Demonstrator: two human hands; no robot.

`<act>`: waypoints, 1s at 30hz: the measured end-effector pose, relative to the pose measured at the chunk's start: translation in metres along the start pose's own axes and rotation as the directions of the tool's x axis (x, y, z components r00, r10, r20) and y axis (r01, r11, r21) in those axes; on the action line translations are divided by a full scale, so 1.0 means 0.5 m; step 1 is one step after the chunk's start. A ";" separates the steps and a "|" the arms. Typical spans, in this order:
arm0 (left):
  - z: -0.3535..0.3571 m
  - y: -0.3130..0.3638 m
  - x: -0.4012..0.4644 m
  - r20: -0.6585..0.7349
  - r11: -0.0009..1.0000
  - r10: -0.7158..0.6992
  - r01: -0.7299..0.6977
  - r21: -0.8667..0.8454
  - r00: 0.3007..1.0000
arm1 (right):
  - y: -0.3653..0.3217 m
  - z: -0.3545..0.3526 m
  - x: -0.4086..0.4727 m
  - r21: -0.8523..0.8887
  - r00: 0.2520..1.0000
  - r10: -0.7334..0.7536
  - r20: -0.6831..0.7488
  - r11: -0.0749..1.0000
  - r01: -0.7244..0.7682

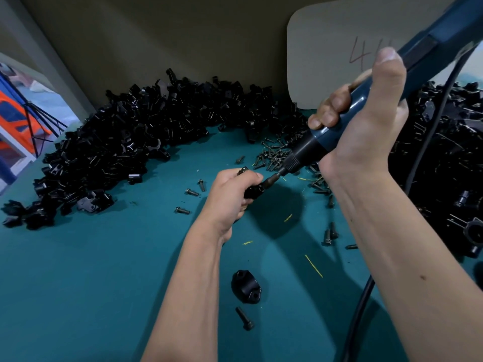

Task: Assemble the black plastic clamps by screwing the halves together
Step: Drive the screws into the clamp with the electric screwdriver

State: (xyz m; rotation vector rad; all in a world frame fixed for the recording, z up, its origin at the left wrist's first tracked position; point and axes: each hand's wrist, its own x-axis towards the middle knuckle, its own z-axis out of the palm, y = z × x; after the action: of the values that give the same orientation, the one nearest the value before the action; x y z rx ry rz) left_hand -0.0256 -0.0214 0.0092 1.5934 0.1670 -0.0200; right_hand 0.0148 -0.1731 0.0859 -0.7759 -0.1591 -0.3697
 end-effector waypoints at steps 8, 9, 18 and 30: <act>0.004 0.002 -0.002 -0.024 0.999 -0.025 0.025 0.026 0.999 | 0.003 -0.007 0.001 0.025 0.999 0.013 -0.036 1.000 -0.012; 0.006 0.003 -0.002 -0.026 0.999 -0.025 0.026 0.031 0.999 | 0.004 -0.006 0.000 0.022 1.000 0.003 -0.030 1.000 -0.003; 0.006 0.004 -0.004 -0.022 0.999 -0.016 0.017 0.042 1.000 | 0.006 -0.016 -0.004 0.027 0.998 0.016 -0.053 1.000 -0.014; 0.009 -0.001 -0.002 -0.060 1.000 0.001 0.001 0.027 0.998 | 0.007 -0.024 -0.002 0.057 0.990 0.053 -0.130 0.997 -0.046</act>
State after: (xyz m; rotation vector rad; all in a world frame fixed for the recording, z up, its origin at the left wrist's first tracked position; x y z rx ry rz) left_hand -0.0265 -0.0258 0.0089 1.6217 0.2145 0.0260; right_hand 0.0153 -0.1790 0.0748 -0.6983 -0.0259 -0.3672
